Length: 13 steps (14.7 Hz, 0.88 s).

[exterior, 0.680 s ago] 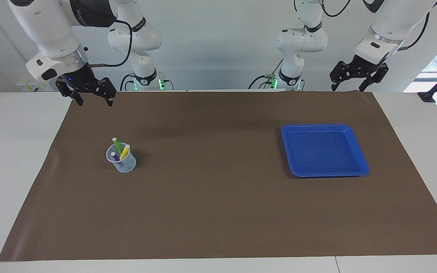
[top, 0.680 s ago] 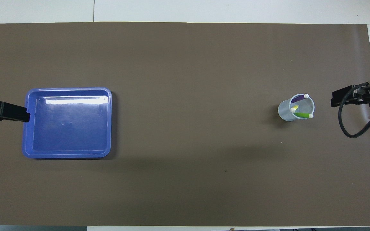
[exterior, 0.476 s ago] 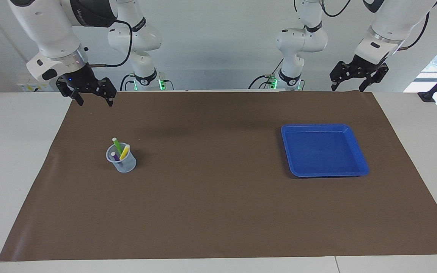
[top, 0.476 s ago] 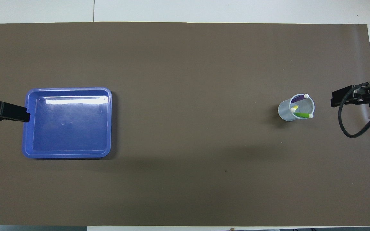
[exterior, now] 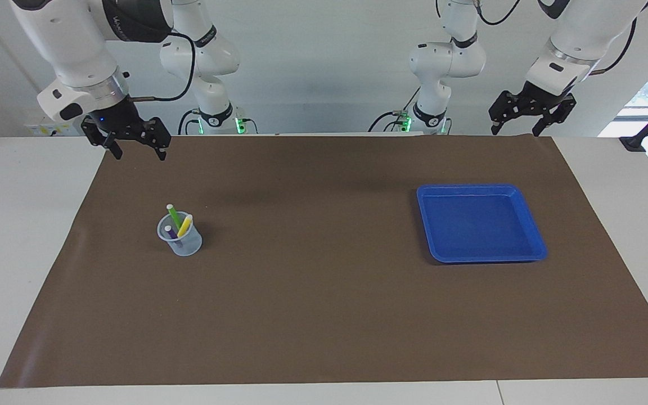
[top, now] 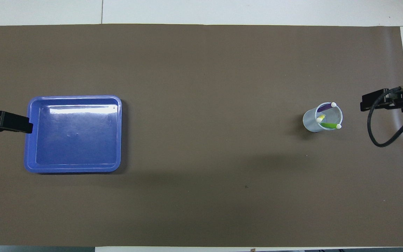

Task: Right arm passes pens to left for tray arrangement

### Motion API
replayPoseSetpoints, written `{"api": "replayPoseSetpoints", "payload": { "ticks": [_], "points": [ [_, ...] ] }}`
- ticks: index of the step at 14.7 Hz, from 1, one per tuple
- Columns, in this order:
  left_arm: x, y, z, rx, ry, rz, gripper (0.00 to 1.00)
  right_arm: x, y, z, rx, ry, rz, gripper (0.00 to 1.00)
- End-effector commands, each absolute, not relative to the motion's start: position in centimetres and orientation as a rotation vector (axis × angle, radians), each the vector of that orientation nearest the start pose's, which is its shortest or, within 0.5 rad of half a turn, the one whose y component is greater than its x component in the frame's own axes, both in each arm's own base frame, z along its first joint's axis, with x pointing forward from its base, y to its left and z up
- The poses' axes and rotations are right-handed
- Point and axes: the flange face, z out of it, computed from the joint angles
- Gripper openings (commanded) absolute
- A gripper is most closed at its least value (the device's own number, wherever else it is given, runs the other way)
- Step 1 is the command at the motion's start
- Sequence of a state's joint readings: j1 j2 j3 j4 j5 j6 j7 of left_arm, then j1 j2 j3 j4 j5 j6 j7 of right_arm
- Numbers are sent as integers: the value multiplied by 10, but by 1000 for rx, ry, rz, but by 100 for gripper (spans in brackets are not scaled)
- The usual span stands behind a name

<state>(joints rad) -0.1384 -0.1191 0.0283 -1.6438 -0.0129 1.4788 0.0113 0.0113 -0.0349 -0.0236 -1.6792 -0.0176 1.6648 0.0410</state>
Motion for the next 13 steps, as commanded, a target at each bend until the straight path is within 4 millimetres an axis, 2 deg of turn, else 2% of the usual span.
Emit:
{"api": "replayPoseSetpoints", "payload": {
  "ticks": [1,2,7,10,13],
  "points": [
    [493,-58,653,-3126,225,45,100,545,-24,564,-3137,68,-137,100],
    [491,-59,655,-3126,230,40,100,550,-25,557,-3137,70,-144,100],
    [477,-48,680,-3132,204,-38,100,589,-25,497,-3139,63,-161,100],
    [459,-46,696,-3135,180,-60,100,604,-25,470,-3141,37,-169,99],
    [452,-43,687,-3137,181,-34,100,606,-23,447,-3145,-64,-135,95]
  ]
}}
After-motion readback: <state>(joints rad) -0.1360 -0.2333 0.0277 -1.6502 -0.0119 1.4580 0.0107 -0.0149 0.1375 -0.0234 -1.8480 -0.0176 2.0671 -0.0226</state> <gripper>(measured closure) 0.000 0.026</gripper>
